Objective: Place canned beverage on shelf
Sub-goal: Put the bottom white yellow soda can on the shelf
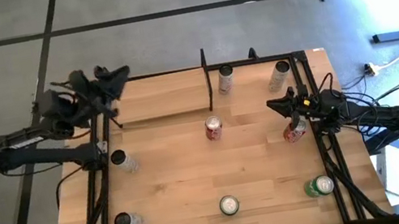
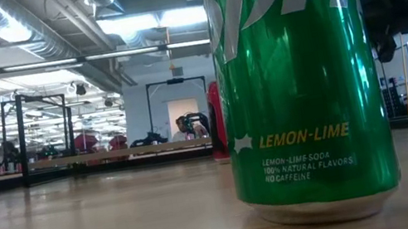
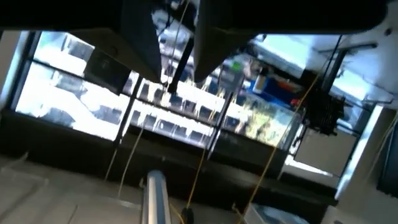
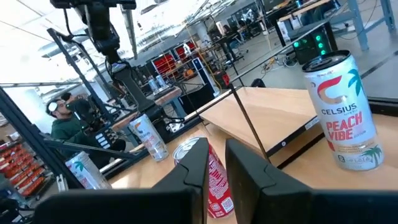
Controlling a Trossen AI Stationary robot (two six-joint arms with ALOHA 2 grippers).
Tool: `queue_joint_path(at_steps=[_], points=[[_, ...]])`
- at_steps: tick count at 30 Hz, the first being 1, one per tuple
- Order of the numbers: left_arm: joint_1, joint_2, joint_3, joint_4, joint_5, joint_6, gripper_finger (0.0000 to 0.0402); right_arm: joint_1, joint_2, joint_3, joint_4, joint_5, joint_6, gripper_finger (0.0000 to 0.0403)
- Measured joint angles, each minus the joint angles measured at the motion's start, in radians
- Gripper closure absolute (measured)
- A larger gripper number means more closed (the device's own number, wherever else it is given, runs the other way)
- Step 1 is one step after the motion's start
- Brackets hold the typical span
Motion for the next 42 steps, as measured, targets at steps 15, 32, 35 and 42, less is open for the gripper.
queue_joint_path(at_steps=[15, 32, 35, 42], points=[[0.0, 0.223, 0.489, -0.923, 0.063, 0.051, 0.0116, 0.0, 0.0, 0.006, 0.003, 0.024, 0.08, 0.0227], [-0.128, 0.34, 0.572, -1.737, 0.248, -0.399, 0.0111, 0.0, 0.0, 0.008, -0.011, -0.03, 0.104, 0.0139], [-0.168, 0.367, 0.571, -1.86, 0.256, -0.387, 0.0111, 0.0, 0.0, 0.008, -0.017, -0.03, 0.102, 0.0139], [-0.237, 0.405, 0.511, -1.861, 0.255, -0.23, 0.0111, 0.0, 0.0, 0.008, -0.042, -0.03, 0.078, 0.0139]])
